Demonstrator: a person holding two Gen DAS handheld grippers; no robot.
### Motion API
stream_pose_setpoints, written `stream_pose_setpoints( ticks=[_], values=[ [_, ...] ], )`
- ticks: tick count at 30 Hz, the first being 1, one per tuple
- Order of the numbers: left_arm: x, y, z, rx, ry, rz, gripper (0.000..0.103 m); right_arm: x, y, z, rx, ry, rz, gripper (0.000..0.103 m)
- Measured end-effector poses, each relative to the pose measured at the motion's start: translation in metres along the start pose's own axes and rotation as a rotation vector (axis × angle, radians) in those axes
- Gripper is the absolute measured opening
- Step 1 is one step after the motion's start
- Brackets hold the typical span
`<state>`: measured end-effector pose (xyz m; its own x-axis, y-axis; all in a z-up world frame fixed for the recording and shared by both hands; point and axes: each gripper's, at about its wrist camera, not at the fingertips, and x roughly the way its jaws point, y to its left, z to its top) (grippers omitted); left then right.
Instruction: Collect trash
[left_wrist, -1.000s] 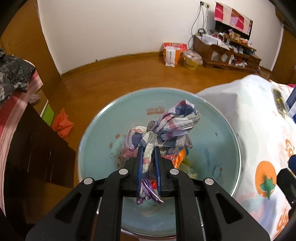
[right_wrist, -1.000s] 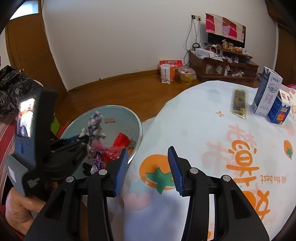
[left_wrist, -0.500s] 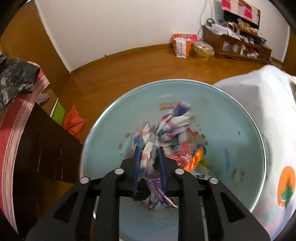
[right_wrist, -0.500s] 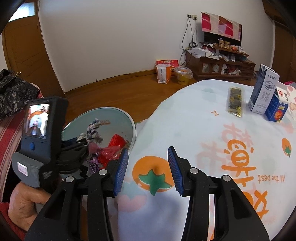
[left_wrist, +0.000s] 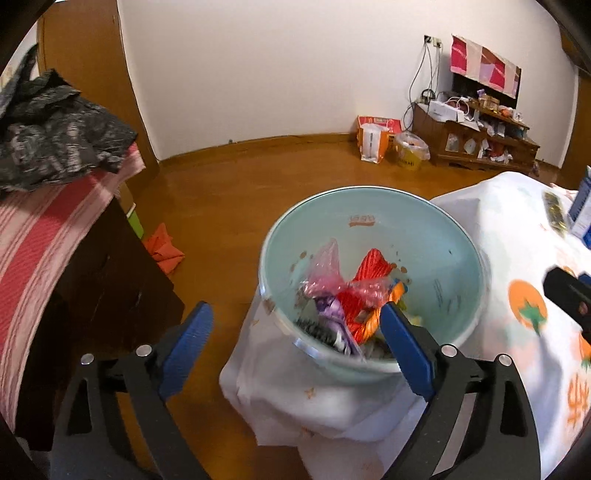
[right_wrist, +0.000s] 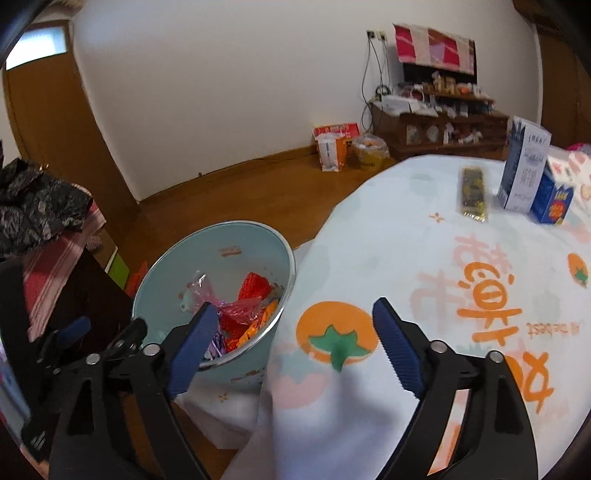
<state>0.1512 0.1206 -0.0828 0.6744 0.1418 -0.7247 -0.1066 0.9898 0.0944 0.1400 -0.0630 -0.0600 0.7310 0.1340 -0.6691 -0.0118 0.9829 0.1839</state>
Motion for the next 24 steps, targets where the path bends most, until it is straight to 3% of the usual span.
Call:
stream_pose_setpoints(
  ticks=[8, 24],
  values=[
    [-0.059, 0.006, -0.022, 0.002, -0.100, -0.004, 0.097, -0.051, 0.010, -0.015, -0.026, -0.079, 0.001, 0.090],
    [-0.154, 0.015, -0.020, -0.002, -0.310, 0.050, 0.097, -0.139, 0.012, -0.020, -0.028, -0.299, -0.033, 0.092]
  ],
)
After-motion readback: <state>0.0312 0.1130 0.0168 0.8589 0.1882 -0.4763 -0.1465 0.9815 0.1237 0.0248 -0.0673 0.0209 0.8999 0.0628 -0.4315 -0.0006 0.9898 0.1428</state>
